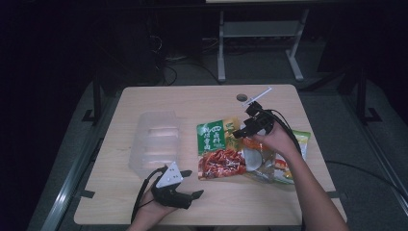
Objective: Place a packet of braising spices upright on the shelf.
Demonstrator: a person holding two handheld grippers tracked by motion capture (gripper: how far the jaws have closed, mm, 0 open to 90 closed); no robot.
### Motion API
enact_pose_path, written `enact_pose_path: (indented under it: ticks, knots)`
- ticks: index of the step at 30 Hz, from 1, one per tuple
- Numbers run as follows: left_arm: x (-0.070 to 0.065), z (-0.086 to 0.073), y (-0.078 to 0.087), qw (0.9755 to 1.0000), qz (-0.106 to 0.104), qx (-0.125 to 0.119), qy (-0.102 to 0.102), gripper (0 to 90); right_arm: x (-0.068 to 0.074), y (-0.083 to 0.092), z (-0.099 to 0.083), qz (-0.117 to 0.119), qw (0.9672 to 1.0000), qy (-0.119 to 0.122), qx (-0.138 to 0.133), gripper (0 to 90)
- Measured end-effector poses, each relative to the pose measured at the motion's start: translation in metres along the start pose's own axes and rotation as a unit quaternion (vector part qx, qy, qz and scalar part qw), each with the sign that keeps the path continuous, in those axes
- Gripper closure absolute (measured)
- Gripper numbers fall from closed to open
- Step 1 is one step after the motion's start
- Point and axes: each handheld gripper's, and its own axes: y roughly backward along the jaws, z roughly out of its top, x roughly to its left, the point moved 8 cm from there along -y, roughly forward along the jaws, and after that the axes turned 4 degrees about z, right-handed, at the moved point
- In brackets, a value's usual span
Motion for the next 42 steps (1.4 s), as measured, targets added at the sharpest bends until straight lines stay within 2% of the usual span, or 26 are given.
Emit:
enact_pose_path:
  ticks: [6, 16, 19, 23, 26, 28, 29, 32, 34, 36, 42]
  knots:
    - [-0.001, 0.000, -0.002, 1.0000, -0.004, 0.002, 0.000, 24.7, -0.007, -0.014, 0.000, -0.004, 0.9999, -0.010, 0.011, 23.6]
    - [-0.001, 0.001, 0.000, 1.0000, -0.002, -0.004, -0.003, 24.8, -0.023, -0.040, -0.002, -0.020, 0.9981, -0.045, 0.038, 31.7]
    - [-0.001, 0.001, -0.001, 1.0000, -0.002, -0.002, -0.004, 24.8, -0.025, -0.044, -0.002, -0.020, 0.9978, -0.048, 0.041, 35.8]
    - [0.000, 0.001, -0.001, 1.0000, 0.001, -0.002, -0.004, 24.8, -0.030, -0.047, -0.005, -0.038, 0.9965, -0.054, 0.050, 46.1]
    - [-0.001, 0.001, -0.001, 1.0000, 0.000, -0.001, -0.005, 24.8, -0.031, -0.048, -0.007, -0.036, 0.9958, -0.061, 0.058, 48.0]
    - [-0.001, 0.001, -0.001, 1.0000, 0.000, -0.001, -0.006, 24.8, -0.034, -0.050, -0.010, -0.039, 0.9946, -0.074, 0.061, 45.1]
    - [-0.001, 0.001, -0.001, 1.0000, 0.000, -0.001, -0.006, 24.8, -0.033, -0.050, -0.010, -0.030, 0.9947, -0.079, 0.059, 45.6]
    - [-0.001, 0.001, -0.002, 1.0000, -0.001, -0.001, -0.007, 24.7, -0.033, -0.052, -0.010, -0.022, 0.9951, -0.078, 0.056, 48.0]
    - [-0.001, 0.001, -0.002, 1.0000, -0.001, -0.001, -0.006, 24.8, -0.032, -0.054, -0.008, -0.017, 0.9954, -0.078, 0.054, 53.4]
    - [-0.001, 0.001, -0.002, 1.0000, -0.001, 0.001, -0.007, 24.8, -0.031, -0.055, -0.008, -0.016, 0.9953, -0.078, 0.055, 54.9]
    - [0.000, 0.001, -0.003, 1.0000, 0.000, 0.000, -0.004, 24.8, -0.030, -0.055, -0.008, -0.011, 0.9958, -0.074, 0.054, 81.9]
